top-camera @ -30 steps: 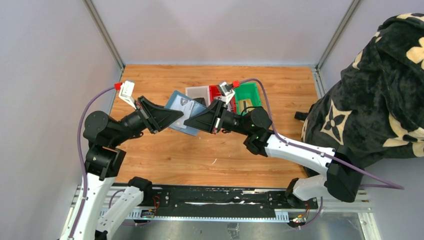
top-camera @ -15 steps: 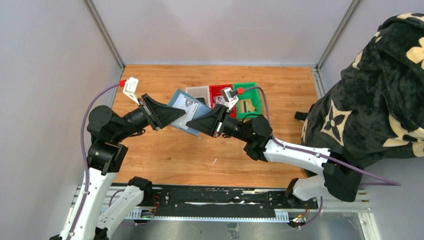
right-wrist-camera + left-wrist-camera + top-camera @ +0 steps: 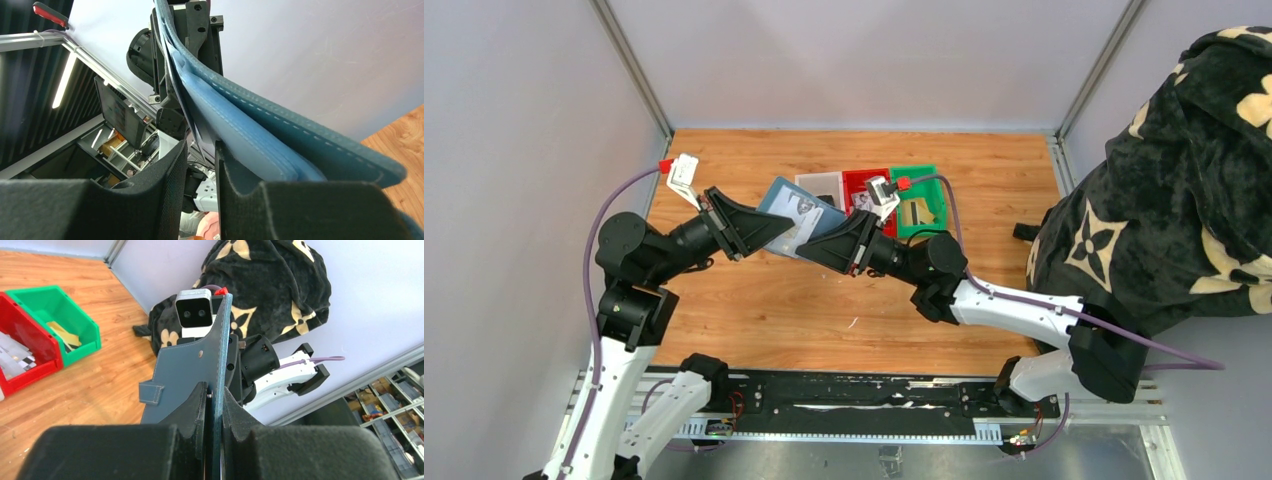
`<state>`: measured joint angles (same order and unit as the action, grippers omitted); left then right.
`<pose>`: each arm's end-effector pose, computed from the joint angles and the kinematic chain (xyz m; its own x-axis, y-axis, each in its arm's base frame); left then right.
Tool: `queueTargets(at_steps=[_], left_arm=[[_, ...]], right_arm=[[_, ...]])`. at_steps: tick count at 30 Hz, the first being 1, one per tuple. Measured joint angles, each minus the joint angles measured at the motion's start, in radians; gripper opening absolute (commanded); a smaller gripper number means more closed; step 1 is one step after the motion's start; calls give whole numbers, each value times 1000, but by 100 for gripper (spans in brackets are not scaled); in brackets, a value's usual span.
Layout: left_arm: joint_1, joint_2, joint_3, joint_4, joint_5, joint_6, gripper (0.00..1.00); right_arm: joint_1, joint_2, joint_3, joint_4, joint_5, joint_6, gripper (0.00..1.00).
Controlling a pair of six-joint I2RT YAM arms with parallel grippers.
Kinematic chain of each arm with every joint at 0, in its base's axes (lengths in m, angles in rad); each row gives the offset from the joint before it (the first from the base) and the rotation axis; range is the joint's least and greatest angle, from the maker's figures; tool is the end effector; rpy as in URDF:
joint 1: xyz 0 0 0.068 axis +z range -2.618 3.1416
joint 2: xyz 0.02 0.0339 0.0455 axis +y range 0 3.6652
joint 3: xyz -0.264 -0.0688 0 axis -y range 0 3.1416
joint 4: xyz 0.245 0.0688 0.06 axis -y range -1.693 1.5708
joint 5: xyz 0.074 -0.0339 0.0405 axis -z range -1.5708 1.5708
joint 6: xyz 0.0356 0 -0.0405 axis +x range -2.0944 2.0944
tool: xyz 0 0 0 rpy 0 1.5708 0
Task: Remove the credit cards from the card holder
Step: Remove the credit card from the card holder.
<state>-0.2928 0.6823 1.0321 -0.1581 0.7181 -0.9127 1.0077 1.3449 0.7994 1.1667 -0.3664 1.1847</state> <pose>0.1116 -0.0581 0.4395 -0.5497 -0.4566 -0.6996 0.6555 0.2834 -0.7000 0.1433 0.2509 0.3574 -0.7584 0.4188 -0.4994 -0.6437 -0.3610 0.6748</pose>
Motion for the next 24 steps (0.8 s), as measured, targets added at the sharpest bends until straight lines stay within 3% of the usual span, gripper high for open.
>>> queueTargets(at_steps=[4, 8, 10, 15, 24], left_arm=[[0, -4, 2, 8, -5, 0, 0], [0, -9, 3, 16, -5, 0, 0], [0, -13, 4, 20, -3, 0, 0], [0, -21, 5, 21, 0, 0, 0], [0, -14, 7, 6, 4, 2, 0]], right_arm=[[0, 0, 32, -29, -2, -3, 30], [-2, 1, 67, -31, -11, -2, 6], [-5, 2, 81, -31, -16, -2, 0], [-9, -7, 77, -28, -23, -2, 0], [-11, -138, -187, -16, 2, -8, 0]])
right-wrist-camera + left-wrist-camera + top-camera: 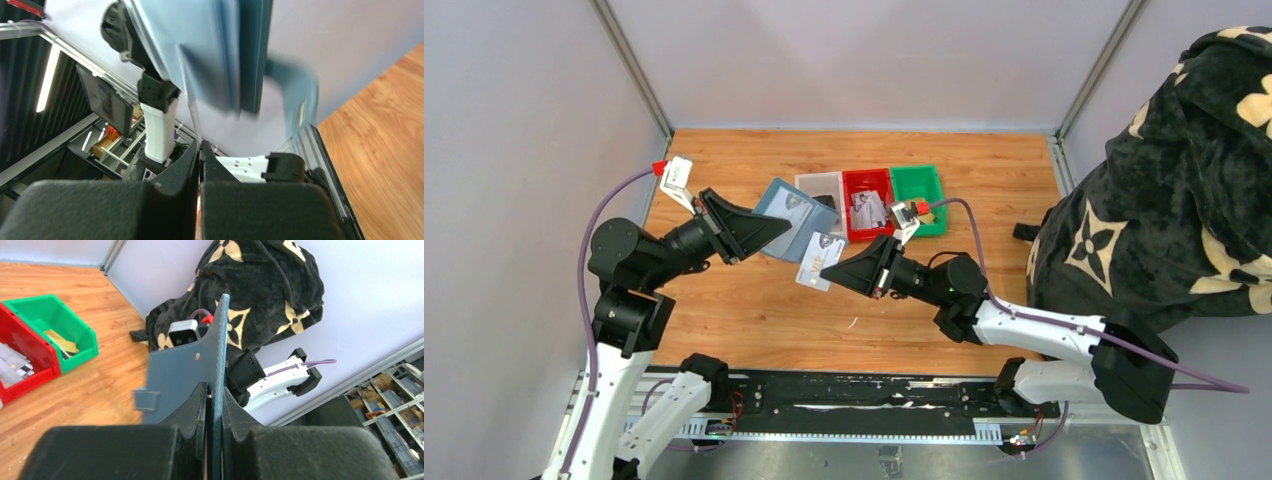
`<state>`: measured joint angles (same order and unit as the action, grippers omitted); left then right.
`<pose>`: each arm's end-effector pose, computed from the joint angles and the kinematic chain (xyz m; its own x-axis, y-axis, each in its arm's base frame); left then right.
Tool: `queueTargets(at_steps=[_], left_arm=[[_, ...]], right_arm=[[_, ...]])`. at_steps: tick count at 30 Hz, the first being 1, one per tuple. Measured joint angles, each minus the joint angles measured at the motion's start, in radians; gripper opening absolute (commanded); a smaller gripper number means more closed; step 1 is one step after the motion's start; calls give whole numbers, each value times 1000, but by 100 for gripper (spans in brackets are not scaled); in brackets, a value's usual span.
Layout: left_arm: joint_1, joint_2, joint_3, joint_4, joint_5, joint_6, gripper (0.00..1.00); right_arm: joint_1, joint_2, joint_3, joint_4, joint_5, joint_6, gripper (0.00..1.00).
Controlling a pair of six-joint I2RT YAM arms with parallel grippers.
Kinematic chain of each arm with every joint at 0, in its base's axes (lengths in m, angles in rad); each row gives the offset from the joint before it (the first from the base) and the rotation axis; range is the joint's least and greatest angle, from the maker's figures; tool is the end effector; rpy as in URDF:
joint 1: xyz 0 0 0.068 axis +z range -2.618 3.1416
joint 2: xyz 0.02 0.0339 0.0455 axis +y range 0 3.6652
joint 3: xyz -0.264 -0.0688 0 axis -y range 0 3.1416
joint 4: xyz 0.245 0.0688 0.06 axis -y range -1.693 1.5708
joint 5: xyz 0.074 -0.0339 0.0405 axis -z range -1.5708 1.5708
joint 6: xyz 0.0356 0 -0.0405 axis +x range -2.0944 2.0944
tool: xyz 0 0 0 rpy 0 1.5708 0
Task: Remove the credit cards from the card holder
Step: Remove the credit card from the card holder, then place the credit card in the storage box.
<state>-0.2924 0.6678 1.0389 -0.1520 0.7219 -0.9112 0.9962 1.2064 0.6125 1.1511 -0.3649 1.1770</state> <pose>0.1058 -0.0564 0.4436 -0.5315 -0.4594 -0.7116 0.6755 0.2770 -0.6833 0.1272 0.2198 0.3295 -0.7659 0.4044 -0.4999 -0.6294 -0.3127 0.7114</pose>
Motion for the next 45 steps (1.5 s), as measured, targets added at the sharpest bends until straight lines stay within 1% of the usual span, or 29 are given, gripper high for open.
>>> queueTargets(at_steps=[2, 4, 8, 11, 14, 16, 19, 23, 25, 28, 32, 35, 39, 40, 41, 44, 45], left_arm=[[0, 2, 5, 2, 0, 2, 0], [0, 2, 11, 5, 2, 2, 0], [0, 0, 18, 8, 13, 11, 0], [0, -5, 18, 7, 20, 31, 0], [-2, -14, 18, 6, 23, 52, 0], [-2, -22, 18, 5, 29, 67, 0], [-2, -30, 18, 2, 35, 79, 0], [-3, -36, 18, -5, 39, 92, 0], [-3, -37, 18, -4, 43, 93, 0], [-4, -37, 18, -3, 51, 93, 0], [-4, -37, 18, -3, 60, 93, 0], [-4, -37, 18, -3, 66, 93, 0], [-4, -37, 18, -1, 81, 93, 0], [-4, -37, 18, 0, 85, 92, 0], [-4, -37, 18, 2, 87, 92, 0], [-4, -35, 18, 12, 98, 89, 0], [-4, -35, 18, 17, 102, 87, 0]], right_arm=[[-5, -26, -43, -21, -1, -7, 0], [-24, -63, -61, -77, -3, -21, 0], [-121, -202, -59, -266, -10, -80, 0], [-231, -274, 8, -447, -38, -144, 0], [-333, -257, 110, -601, -81, -210, 0], [-391, -198, 201, -718, -108, -278, 0], [-438, -88, 312, -872, -126, -386, 0], [-495, 108, 470, -1104, -129, -536, 0], [-512, 224, 553, -1187, -113, -605, 0], [-523, 381, 652, -1282, -74, -684, 0], [-525, 563, 774, -1353, -31, -751, 0], [-525, 686, 888, -1398, -15, -782, 0], [-525, 809, 1012, -1445, -6, -809, 0], [-525, 835, 1032, -1455, -5, -814, 1], [-525, 851, 1046, -1465, -2, -819, 5], [-519, 894, 1077, -1495, 18, -833, 20], [-518, 900, 1078, -1508, 27, -837, 27]])
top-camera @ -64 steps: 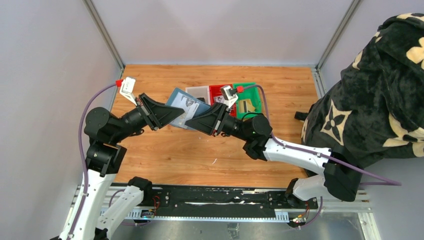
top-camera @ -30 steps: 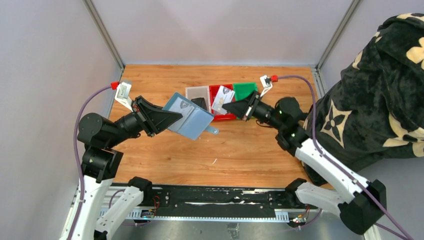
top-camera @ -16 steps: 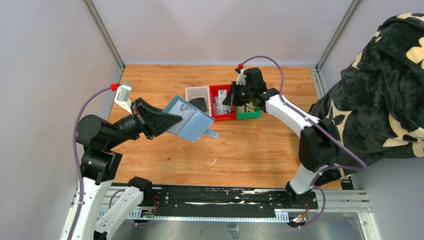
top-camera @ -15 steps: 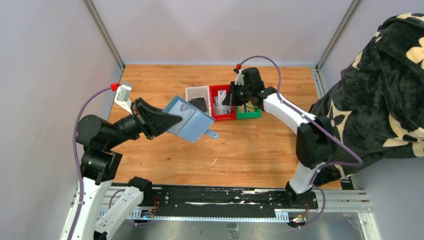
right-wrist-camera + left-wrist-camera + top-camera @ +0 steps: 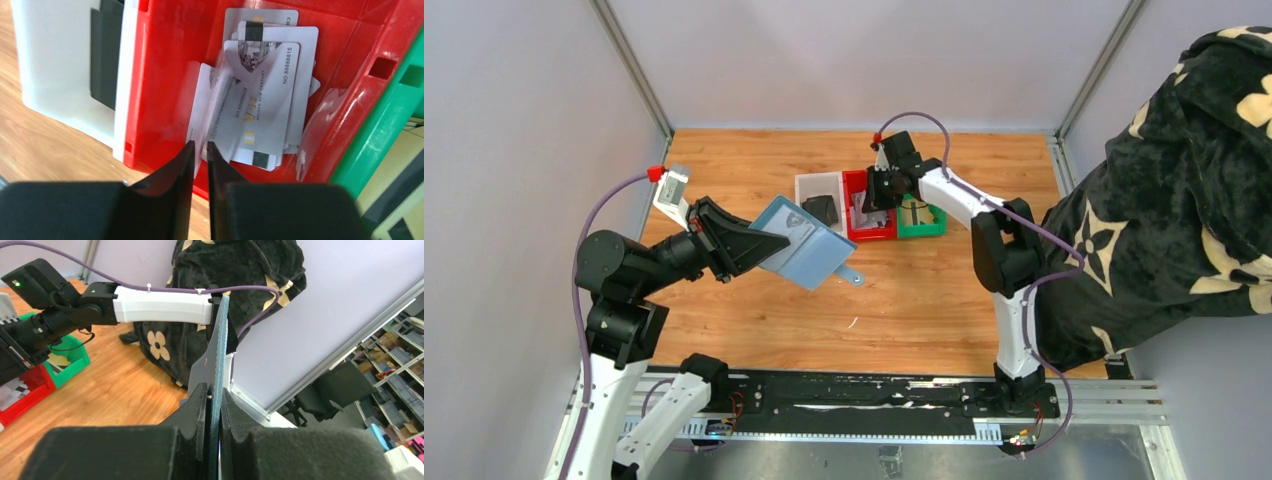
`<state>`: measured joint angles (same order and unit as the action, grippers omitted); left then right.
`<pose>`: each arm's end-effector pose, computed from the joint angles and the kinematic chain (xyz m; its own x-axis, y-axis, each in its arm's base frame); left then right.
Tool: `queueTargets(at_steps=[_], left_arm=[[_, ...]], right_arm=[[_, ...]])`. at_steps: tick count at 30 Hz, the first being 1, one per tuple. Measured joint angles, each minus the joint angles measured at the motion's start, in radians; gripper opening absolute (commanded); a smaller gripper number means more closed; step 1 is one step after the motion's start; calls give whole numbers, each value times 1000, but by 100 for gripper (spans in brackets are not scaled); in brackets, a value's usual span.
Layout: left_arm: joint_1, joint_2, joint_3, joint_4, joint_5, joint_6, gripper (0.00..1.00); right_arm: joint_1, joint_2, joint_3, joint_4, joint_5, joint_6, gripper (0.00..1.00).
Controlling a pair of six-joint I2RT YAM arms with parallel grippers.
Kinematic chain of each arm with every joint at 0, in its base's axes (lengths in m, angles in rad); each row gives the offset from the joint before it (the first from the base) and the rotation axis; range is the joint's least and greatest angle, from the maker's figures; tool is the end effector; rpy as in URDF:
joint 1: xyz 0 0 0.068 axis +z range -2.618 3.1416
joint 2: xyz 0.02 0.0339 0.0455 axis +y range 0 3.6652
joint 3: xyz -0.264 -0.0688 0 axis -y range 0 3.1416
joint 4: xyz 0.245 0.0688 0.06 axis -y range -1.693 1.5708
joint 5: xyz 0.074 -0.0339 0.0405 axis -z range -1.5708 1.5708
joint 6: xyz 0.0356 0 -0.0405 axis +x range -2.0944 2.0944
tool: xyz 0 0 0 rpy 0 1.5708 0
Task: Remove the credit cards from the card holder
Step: Place the credit card in the storage box.
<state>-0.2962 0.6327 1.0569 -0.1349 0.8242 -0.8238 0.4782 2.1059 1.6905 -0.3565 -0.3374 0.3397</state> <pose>0.0878 -0.0541 0.4531 -0.4538 -0.3825 -0.8048 0.7921 0.2407 -0.5610 0.4208 0.2314 0.2216 -0.7987 -0.0599 -0.5987 -0.4017 0.7939 0.4565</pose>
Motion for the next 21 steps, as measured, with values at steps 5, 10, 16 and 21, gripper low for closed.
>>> queueTargets(at_steps=[5, 10, 16, 21], left_arm=[[0, 2, 0, 17, 12, -14, 0], [0, 4, 0, 32, 26, -27, 0], [0, 5, 0, 47, 44, -57, 0], [0, 8, -4, 71, 69, -104, 0]], right_arm=[[7, -19, -2, -31, 32, 2, 51], [11, -187, -40, -48, 34, 3, 72], [11, -586, -175, 22, -60, 25, 81], [11, -963, -443, 333, -231, 184, 84]])
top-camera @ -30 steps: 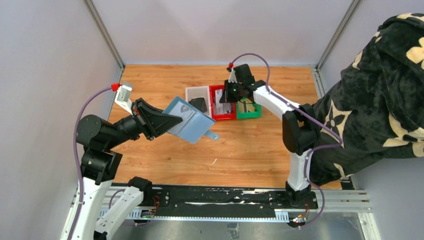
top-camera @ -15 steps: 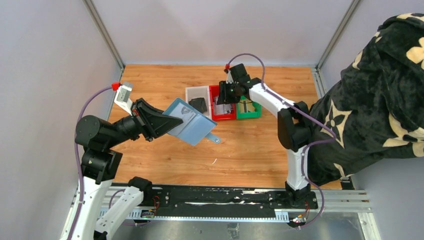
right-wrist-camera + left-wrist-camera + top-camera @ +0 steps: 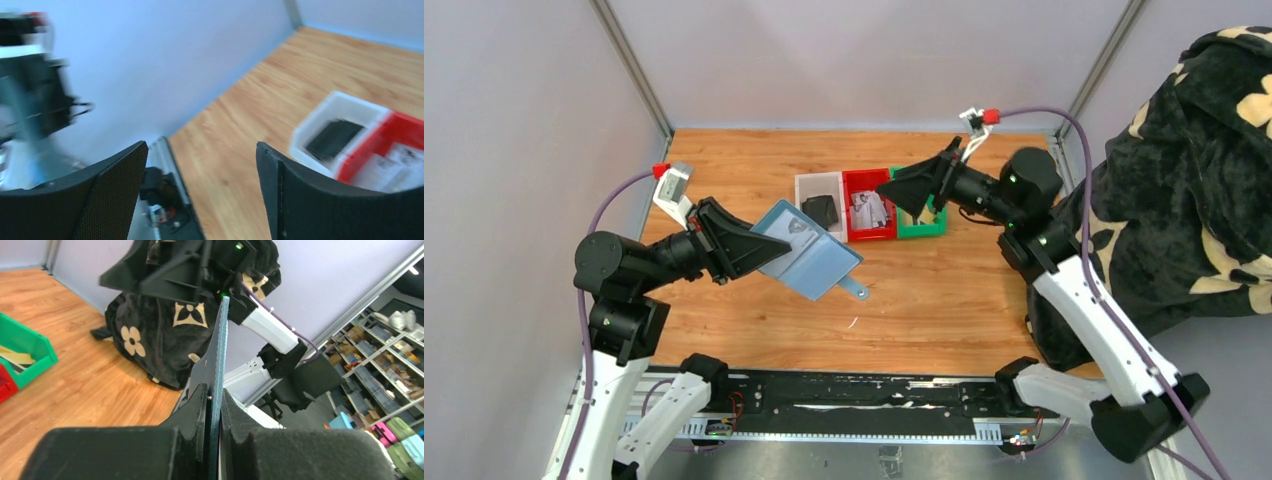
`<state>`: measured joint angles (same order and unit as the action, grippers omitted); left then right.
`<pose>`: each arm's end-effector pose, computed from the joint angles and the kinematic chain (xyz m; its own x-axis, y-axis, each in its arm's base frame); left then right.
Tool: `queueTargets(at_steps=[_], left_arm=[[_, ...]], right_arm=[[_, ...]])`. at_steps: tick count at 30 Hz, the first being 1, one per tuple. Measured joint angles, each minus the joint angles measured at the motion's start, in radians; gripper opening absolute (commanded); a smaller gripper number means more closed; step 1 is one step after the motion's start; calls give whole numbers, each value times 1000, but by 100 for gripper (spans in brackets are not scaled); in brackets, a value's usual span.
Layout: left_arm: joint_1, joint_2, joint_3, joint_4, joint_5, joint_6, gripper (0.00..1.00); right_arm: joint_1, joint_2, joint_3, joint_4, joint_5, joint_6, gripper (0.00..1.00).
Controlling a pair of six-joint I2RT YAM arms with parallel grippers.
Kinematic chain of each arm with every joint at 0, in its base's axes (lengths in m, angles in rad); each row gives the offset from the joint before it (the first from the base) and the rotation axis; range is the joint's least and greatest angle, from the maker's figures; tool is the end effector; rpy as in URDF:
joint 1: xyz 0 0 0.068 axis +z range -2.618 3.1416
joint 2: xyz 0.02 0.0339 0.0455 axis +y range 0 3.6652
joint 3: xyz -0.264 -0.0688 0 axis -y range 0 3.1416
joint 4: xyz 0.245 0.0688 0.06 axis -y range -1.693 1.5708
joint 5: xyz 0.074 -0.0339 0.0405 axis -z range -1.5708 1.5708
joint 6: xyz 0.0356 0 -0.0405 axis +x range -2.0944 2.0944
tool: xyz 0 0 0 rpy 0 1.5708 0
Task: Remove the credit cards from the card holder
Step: Remove the credit card from the card holder.
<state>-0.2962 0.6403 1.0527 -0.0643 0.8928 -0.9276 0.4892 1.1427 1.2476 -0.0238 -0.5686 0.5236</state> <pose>0.0868 -0.0555 0.4573 -0.5111 -0.3688 -0.7764 0.7908 0.1520 -0.5929 0.2129 0.1351 0.4474 -0.3729 0.2788 -0.8850 -0.7890 0.4067 0.4606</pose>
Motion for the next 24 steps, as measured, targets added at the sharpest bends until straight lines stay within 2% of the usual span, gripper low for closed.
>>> queueTargets(at_steps=[4, 8, 14, 16, 19, 22, 24], left_arm=[[0, 13, -6, 19, 22, -29, 0], [-1, 27, -16, 24, 29, -39, 0], [-1, 35, -19, 24, 30, -39, 0], [-1, 35, -19, 24, 30, -37, 0], [-1, 35, -19, 22, 30, -32, 0], [-1, 35, -19, 18, 30, -27, 0], [-1, 35, -19, 17, 31, -26, 0]], right_arm=[[15, -116, -122, 264, -130, 179, 84], [102, -122, -188, 440, -207, 303, 84], [266, -95, -210, 499, -250, 328, 84], [303, -92, -210, 503, -259, 319, 81], [343, -83, -207, 497, -261, 291, 68], [378, -64, -190, 458, -257, 246, 41], [406, -45, -161, 409, -242, 209, 18]])
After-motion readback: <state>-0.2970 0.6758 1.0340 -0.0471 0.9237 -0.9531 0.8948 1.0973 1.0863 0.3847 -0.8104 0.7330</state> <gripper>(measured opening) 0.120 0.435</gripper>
